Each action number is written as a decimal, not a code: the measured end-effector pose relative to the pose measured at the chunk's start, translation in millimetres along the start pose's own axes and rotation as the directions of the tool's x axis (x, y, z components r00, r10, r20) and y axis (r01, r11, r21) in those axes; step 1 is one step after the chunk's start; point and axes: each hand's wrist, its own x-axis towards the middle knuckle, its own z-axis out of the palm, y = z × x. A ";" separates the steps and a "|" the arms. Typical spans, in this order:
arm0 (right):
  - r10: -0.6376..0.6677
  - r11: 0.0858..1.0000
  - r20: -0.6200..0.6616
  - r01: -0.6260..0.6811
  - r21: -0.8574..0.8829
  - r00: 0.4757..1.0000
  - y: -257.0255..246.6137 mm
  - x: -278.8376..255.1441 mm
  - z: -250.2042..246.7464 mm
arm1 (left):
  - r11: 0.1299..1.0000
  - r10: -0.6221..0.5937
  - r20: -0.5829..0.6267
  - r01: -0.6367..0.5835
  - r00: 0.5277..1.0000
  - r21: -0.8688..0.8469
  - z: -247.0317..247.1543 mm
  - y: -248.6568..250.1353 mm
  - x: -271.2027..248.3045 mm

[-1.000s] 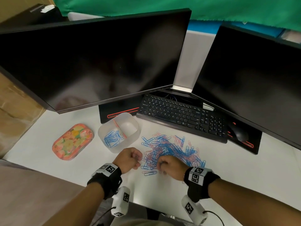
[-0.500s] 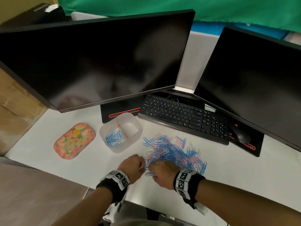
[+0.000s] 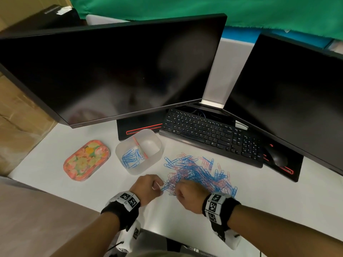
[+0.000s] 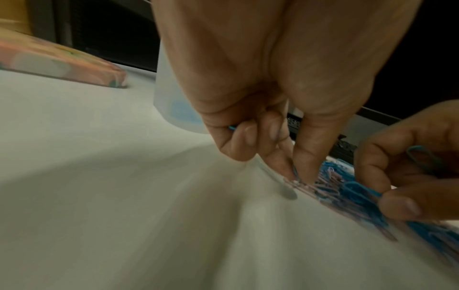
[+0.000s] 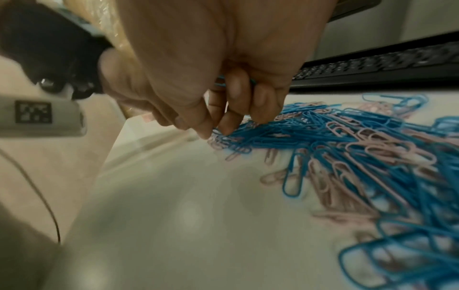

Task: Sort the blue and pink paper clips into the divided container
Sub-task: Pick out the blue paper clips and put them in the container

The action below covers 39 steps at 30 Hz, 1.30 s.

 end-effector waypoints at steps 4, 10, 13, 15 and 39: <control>0.128 0.954 -0.030 -0.115 0.277 0.991 4.0 3.3 -9.5 | 0.994 0.003 0.001 -0.002 1.000 -0.105 -8.8 0.7 -2.4; 0.232 0.654 0.094 -0.227 0.722 0.968 -19.2 27.8 -39.1 | 0.558 -0.233 0.045 0.171 0.971 -0.812 -37.4 26.3 -14.4; 0.250 0.502 0.151 -0.262 0.825 0.956 -42.6 49.6 -53.7 | 0.326 -0.288 -0.001 0.097 0.958 -0.940 -58.5 34.9 -16.8; 0.254 0.457 0.166 -0.270 0.848 0.953 -57.5 66.9 -61.2 | 0.255 -0.325 -0.030 0.058 0.945 -0.965 -72.6 35.6 -16.6; 0.289 0.609 0.187 -0.331 0.721 0.939 -91.2 131.0 -88.2 | 0.414 -0.582 -0.148 0.134 0.800 -0.901 -112.6 22.5 -3.4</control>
